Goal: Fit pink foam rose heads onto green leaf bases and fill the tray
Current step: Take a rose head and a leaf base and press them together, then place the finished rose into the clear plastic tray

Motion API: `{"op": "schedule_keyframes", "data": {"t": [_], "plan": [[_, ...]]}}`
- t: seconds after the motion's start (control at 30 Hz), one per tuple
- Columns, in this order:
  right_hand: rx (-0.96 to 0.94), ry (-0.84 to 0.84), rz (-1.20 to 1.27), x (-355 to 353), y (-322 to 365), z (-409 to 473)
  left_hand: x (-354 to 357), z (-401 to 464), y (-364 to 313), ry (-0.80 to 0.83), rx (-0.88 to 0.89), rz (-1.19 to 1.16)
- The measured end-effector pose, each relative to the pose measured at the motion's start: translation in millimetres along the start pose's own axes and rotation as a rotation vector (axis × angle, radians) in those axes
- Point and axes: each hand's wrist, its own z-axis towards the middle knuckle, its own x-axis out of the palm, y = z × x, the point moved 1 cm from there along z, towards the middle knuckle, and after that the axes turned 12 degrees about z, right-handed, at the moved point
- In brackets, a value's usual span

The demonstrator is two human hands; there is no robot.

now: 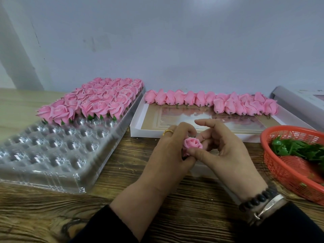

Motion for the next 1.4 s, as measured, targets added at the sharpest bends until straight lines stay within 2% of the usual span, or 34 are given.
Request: {"op": "schedule_keyframes", "data": {"t": [0.1,0.57,0.73,0.87,1.03,1.23,1.4], "plan": [[-0.025,-0.026,0.015,1.2,0.9,-1.2,-0.2,0.0,0.3,-0.012,-0.01,-0.043],[0.043,-0.158,0.407,6.7,-3.1,-1.7,-6.9,3.7,12.5,-0.059,-0.114,-0.045],[0.014,-0.222,0.291,6.0,-5.1,-1.1,-9.3,3.4,13.0,-0.053,-0.165,-0.221],[-0.022,-0.256,0.158,3.4,-7.9,-0.8,-10.6,3.7,16.5,-0.063,-0.196,-0.272],[0.001,-0.214,0.06,2.8,-11.2,-0.8,-19.2,6.1,21.4,-0.129,-0.22,-0.303],[0.024,-0.144,0.009,4.8,-14.6,-0.7,-63.7,14.0,28.9,-0.297,-0.254,-0.18],[0.013,-0.137,0.022,6.6,-17.1,1.8,-134.4,28.6,70.7,-0.441,-0.291,0.055]]}}
